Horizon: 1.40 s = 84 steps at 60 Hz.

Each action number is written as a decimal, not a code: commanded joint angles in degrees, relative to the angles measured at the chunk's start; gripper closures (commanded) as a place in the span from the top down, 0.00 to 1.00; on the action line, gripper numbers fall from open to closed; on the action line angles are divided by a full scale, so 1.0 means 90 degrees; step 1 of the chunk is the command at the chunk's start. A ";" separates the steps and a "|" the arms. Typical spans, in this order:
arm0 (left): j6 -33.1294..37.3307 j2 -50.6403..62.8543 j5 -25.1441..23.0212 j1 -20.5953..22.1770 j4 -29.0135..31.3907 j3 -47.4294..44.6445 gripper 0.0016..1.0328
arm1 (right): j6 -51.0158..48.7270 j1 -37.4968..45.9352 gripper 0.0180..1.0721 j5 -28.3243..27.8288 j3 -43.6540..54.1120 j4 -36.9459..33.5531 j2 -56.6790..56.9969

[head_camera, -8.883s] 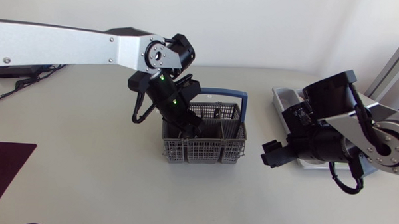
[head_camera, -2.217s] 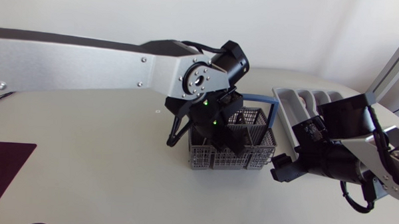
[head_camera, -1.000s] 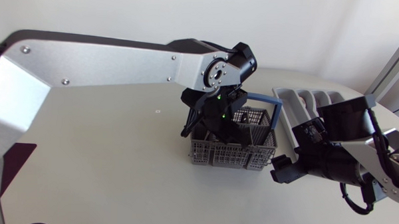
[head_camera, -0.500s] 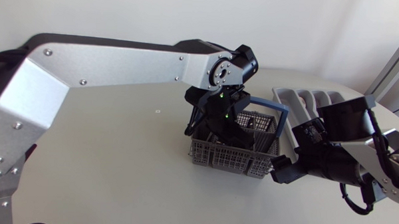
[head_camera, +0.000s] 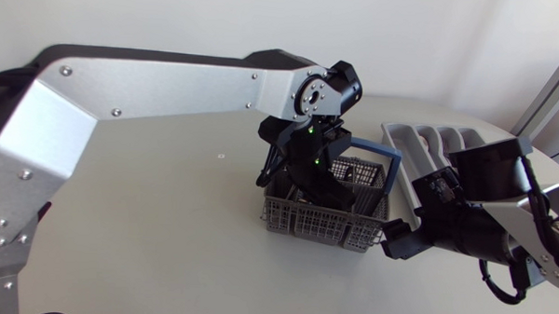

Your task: Sort the cutlery from the basket into the organizer compartments.

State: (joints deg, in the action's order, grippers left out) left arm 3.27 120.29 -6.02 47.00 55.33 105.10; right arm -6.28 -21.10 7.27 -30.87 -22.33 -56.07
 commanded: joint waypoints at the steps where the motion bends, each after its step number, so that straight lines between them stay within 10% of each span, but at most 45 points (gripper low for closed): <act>1: 0.0194 -0.0387 -0.0073 0.0041 0.0356 -0.0154 0.10 | -0.0073 0.0089 0.83 0.0032 0.0110 0.0039 0.0234; 31: 0.0828 -0.2389 -0.0083 -0.0252 -0.0513 -0.1766 0.37 | 0.0151 -0.0536 0.83 -0.0720 -0.0730 -0.0459 0.0889; 52: 0.1522 -0.3532 -0.0083 -0.0975 -0.2046 -0.4197 0.37 | 0.0757 -0.1376 0.83 -0.0720 -0.1404 0.0264 -0.0859; 84: 0.1746 -0.3434 -0.0083 -0.1268 -0.3882 -0.5320 0.37 | 0.1880 -0.1923 0.76 -0.0388 -0.2644 -0.0117 -0.2988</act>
State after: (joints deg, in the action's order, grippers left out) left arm 18.06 89.60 -6.44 36.05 21.21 58.67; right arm 7.84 -37.95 4.12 -53.32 -22.41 -80.29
